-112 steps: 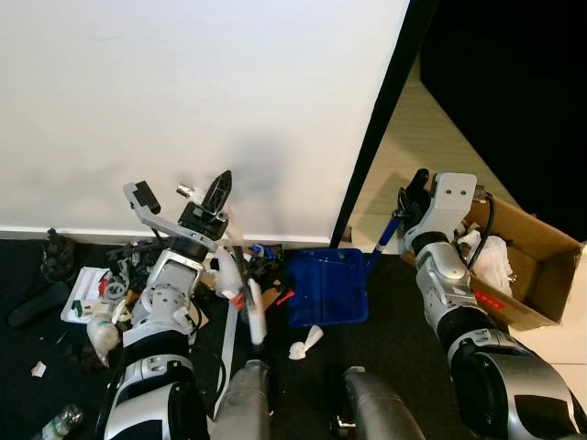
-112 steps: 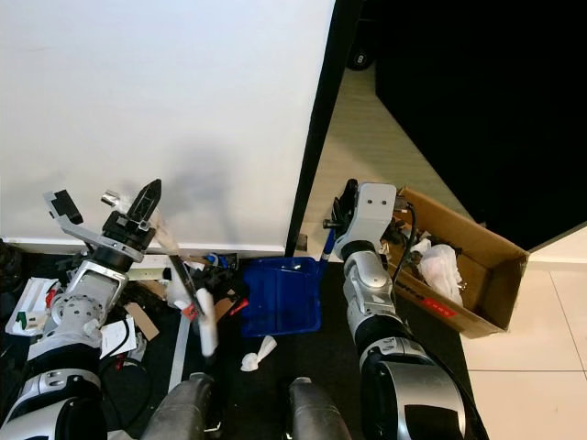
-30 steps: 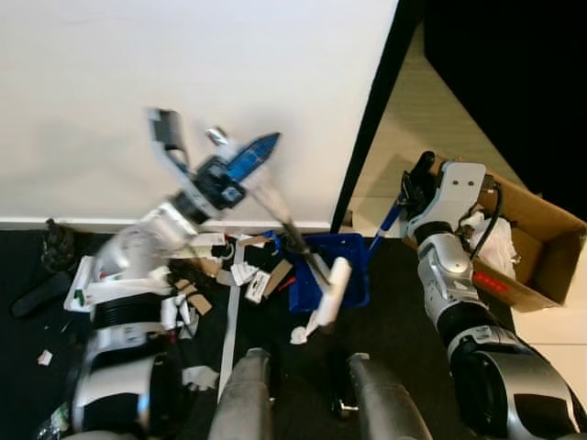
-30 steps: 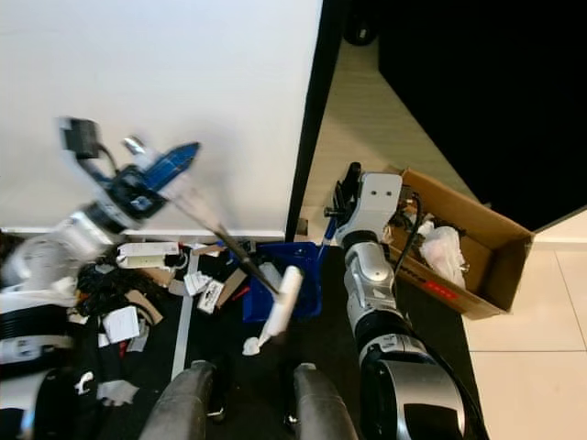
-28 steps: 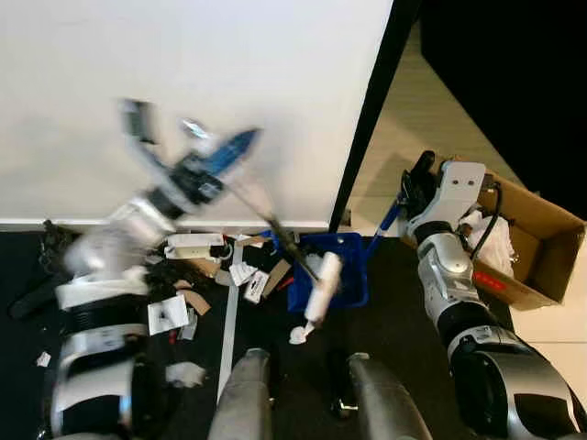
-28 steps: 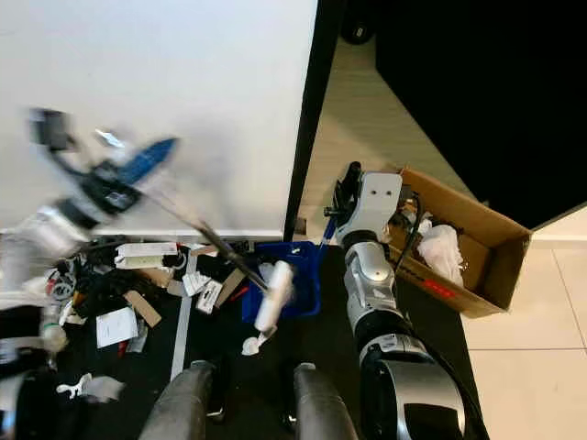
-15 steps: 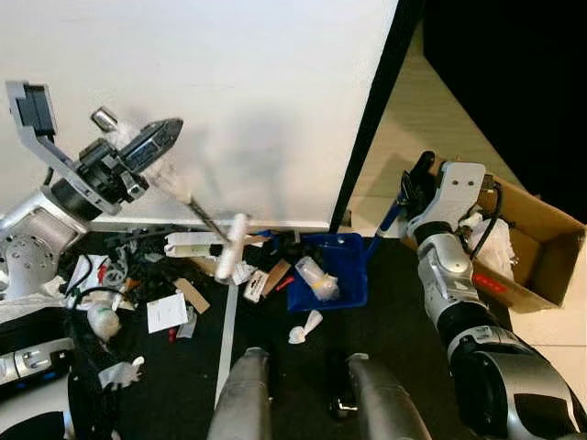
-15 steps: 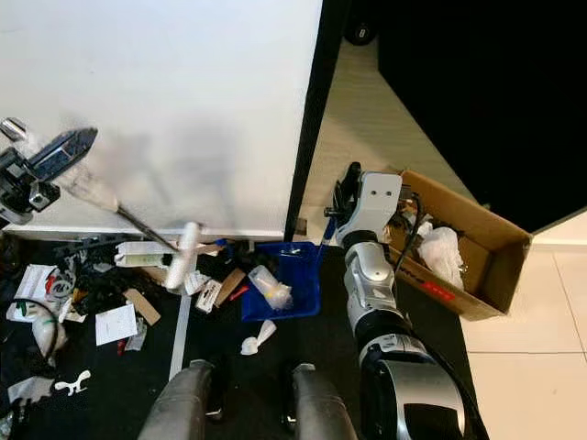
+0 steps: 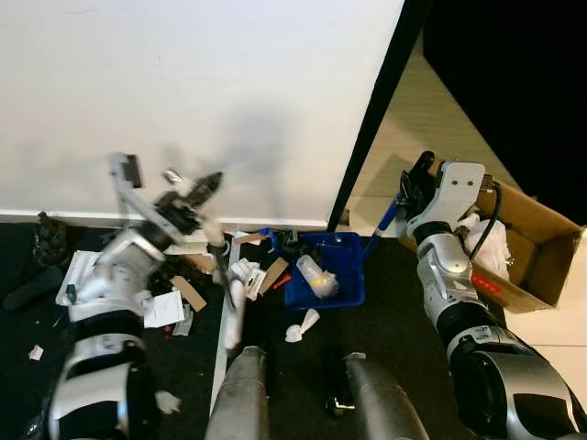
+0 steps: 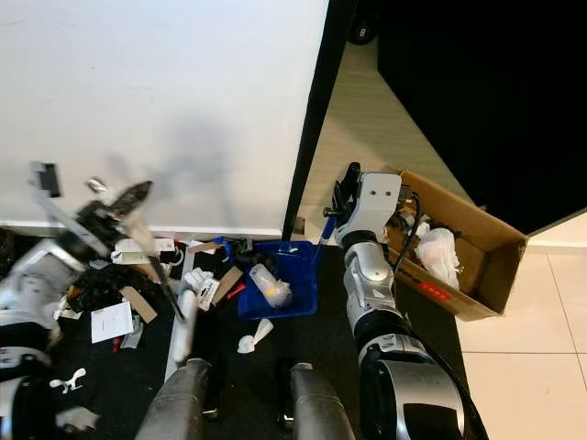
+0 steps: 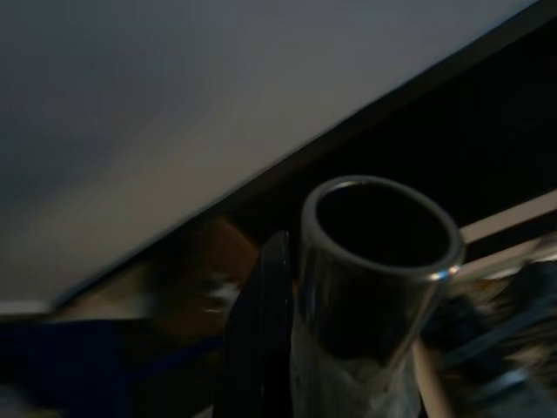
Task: Sweep floor
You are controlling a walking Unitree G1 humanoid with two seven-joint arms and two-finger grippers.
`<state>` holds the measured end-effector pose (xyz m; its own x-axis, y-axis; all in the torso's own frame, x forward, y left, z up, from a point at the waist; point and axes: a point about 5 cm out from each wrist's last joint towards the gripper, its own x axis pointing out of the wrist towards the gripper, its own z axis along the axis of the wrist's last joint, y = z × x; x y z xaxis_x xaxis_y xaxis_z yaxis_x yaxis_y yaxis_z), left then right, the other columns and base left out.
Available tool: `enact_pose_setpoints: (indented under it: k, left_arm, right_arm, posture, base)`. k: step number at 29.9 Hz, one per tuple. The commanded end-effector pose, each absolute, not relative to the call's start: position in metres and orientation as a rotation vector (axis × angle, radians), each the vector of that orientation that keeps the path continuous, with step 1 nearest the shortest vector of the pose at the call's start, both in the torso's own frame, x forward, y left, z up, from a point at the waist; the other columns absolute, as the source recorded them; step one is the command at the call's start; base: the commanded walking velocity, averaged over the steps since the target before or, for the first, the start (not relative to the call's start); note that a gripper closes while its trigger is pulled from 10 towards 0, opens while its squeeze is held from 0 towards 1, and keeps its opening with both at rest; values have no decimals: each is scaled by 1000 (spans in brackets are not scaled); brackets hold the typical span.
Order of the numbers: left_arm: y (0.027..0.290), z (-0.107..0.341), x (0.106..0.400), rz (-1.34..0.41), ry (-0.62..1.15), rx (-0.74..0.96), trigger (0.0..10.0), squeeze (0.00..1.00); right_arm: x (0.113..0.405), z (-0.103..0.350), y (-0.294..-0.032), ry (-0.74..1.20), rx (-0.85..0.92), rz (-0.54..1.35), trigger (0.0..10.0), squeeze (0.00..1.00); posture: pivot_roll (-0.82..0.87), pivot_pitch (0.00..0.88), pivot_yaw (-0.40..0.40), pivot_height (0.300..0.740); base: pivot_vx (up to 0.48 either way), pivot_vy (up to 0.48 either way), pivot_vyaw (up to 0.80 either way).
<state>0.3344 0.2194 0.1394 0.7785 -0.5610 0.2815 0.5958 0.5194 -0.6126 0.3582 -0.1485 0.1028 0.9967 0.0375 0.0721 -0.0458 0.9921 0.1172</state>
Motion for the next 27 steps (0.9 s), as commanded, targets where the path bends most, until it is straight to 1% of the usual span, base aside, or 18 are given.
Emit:
enact_pose_setpoints:
  k: [1,2,3,5,7,8,11,14,20,22,23,25,26,27]
  left_arm:
    - [206,149,335,-780,-126,-869,10000,0]
    - [206,149,335,-780,-126,-869,10000,0]
    - [195,156,335,-841,-156,-921,10000,0]
    - [195,156,335,-841,-156,-921,10000,0]
    - [180,173,335,-946,-218,-975,10000,0]
    - [180,173,335,-946,-218,-975,10000,0]
    - [168,196,333,-1044,-291,-1018,10000,0]
    - [165,203,331,-1074,-302,-1031,10000,0]
    - [174,210,328,-1064,-298,-953,10000,0]
    - [191,219,325,-1036,-312,-871,10000,0]
    - [191,219,325,-1036,-312,-871,10000,0]
    - [212,233,319,-1006,-340,-775,10000,0]
    - [212,233,319,-1006,-340,-775,10000,0]
    - [223,241,317,-989,-353,-729,10000,0]
  right_arm:
    - [328,42,-138,214,168,60,10000,0]
    - [328,42,-138,214,168,60,10000,0]
    - [328,42,-138,214,168,59,10000,0]
    - [328,42,-138,214,168,59,10000,0]
    - [328,42,-138,213,170,59,10000,0]
    - [328,42,-138,213,170,59,10000,0]
    - [328,42,-138,214,172,58,10000,0]
    - [328,42,-139,214,173,57,10000,0]
    - [329,42,-139,214,174,54,10000,0]
    - [329,42,-138,214,176,52,10000,0]
    - [329,42,-138,214,176,52,10000,0]
    - [329,42,-139,214,177,52,10000,0]
    - [329,42,-139,214,177,52,10000,0]
    - [329,43,-139,214,177,52,10000,0]
  posture:
    - [6,379,27,740]
    - [6,379,27,740]
    - [6,378,28,740]
    - [6,378,28,740]
    - [7,378,29,740]
    - [7,378,29,740]
    - [23,376,29,740]
    - [25,374,31,740]
    - [31,371,35,740]
    - [36,370,37,740]
    - [36,370,37,740]
    - [48,368,38,740]
    - [48,368,38,740]
    - [52,368,38,740]
  base:
    - [0,0,0]
    - [0,0,0]
    - [0,0,0]
    - [0,0,0]
    - [0,0,0]
    - [0,0,0]
    - [0,0,0]
    - [0,0,0]
    - [0,0,0]
    - [0,0,0]
    - [0,0,0]
    - [0,0,0]
    - [0,0,0]
    - [0,0,0]
